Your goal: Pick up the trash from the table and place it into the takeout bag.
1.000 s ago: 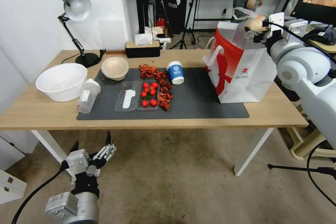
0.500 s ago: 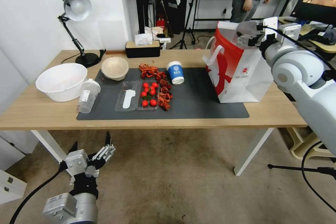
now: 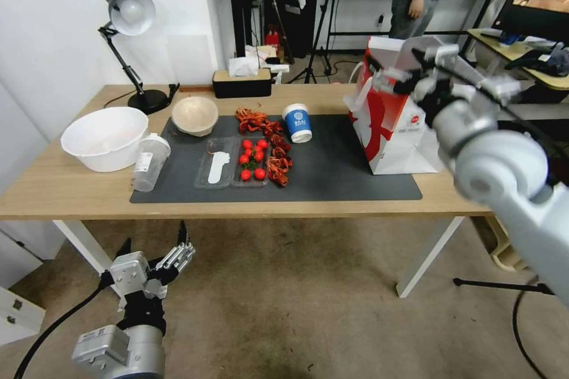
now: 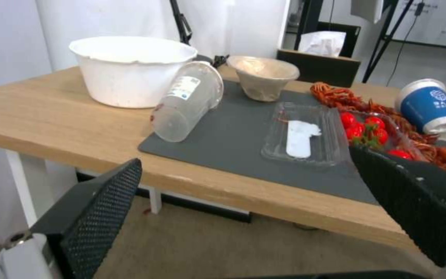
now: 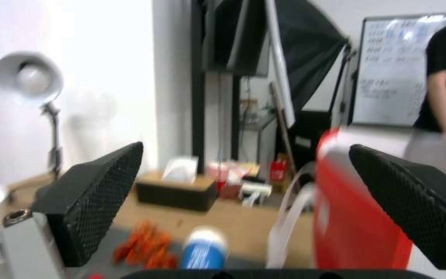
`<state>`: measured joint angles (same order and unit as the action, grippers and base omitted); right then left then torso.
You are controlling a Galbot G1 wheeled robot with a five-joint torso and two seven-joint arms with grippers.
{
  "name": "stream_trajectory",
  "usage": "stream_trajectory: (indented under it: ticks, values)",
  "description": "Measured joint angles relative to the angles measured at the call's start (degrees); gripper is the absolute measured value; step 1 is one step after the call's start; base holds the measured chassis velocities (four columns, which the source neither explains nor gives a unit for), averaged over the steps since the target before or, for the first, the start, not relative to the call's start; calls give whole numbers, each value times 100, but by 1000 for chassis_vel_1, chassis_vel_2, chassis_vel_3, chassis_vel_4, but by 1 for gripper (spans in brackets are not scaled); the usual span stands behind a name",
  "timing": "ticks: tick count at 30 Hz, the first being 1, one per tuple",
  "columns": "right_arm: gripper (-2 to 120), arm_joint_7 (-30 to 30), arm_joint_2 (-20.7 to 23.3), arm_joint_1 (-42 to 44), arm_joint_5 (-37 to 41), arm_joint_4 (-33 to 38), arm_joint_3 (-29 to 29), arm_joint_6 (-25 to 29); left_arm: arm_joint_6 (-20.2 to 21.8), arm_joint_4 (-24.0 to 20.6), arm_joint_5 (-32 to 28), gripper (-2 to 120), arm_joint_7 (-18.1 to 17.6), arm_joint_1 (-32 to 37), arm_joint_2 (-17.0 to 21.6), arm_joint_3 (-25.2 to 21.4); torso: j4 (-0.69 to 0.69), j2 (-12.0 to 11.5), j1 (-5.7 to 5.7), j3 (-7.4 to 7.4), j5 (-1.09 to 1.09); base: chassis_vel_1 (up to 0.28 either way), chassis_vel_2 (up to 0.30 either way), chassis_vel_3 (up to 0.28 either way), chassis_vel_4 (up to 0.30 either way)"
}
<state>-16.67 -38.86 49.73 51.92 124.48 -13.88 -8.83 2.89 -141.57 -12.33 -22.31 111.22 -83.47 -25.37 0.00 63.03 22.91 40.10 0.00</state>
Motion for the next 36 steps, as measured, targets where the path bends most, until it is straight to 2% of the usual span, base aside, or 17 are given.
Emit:
stream_trajectory:
  ticks: [1, 2, 4, 5, 7, 8, 10, 11, 15, 18, 21, 25, 36]
  values:
    - [100, 0, 0, 0, 0, 0, 0, 0, 0, 0, 0, 100, 0, 0, 0, 0, 0, 0, 0, 0, 0, 0, 0, 0, 0]
    - [100, 53, -38, 392, -147, 118, -184, 83, -4, -1, 2, 100, 2, -1, -12, 3, 1, 0, 0, 0, 5, 0, 0, 0, 0]
    - [100, 194, -229, 1318, -591, 381, -656, 373, -7, -1, 5, 100, 11, -19, -35, 21, 1, 0, 0, 0, -3, 0, 0, 0, 0]
    - [100, 194, -229, 1318, -591, 381, -656, 373, -7, -1, 5, 100, 11, -19, -35, 21, 1, 0, 0, 0, -3, 0, 0, 0, 0]
    - [100, 537, -688, 2633, -1338, 506, -1124, 1085, -9, -1, -11, 100, 7, -22, -45, 52, -1, 0, 0, 0, 1, 0, 0, 0, 0]
    - [100, 537, -688, 2633, -1338, 506, -1124, 1085, -9, -1, -11, 100, 7, -22, -45, 52, -1, 0, 0, 0, 1, 0, 0, 0, 0]
    - [100, 736, -1123, 3449, -1777, 533, -1330, 1546, -9, 9, -14, 100, 6, -23, -30, 55, -2, 0, 0, 0, 2, 0, 0, 0, 0]
    - [100, 736, -1123, 3449, -1777, 533, -1330, 1546, -9, 9, -14, 100, 6, -23, -30, 55, -2, 0, 0, 0, 2, 0, 0, 0, 0]
    - [100, 928, -1710, 4343, -2325, 409, -1438, 2166, -8, 26, -25, 100, 11, -43, -5, 50, -1, 1, -1, -1, -2, 0, 0, 0, 0]
    - [100, 961, -1822, 4505, -2437, 357, -1438, 2288, -8, 31, -26, 100, 16, -48, -2, 50, -1, 1, -1, -1, 1, 0, 0, 0, 0]
    - [100, 1044, -2146, 4944, -2752, 193, -1434, 2600, -8, 52, -28, 100, 41, -58, 3, 54, -1, 1, -1, -1, -1, 0, 0, 0, 0]
    - [100, 1049, -2403, 5238, -3023, 117, -1326, 2750, -24, 76, -37, 100, 105, -60, 19, 64, 1, 0, 0, 0, 0, 0, 0, 0, 0]
    - [100, 906, -2503, 5077, -3233, 5, -960, 2600, -97, 158, -69, 100, 218, -62, 122, 43, 1, 0, 1, 0, 0, 0, 0, 0, 0]
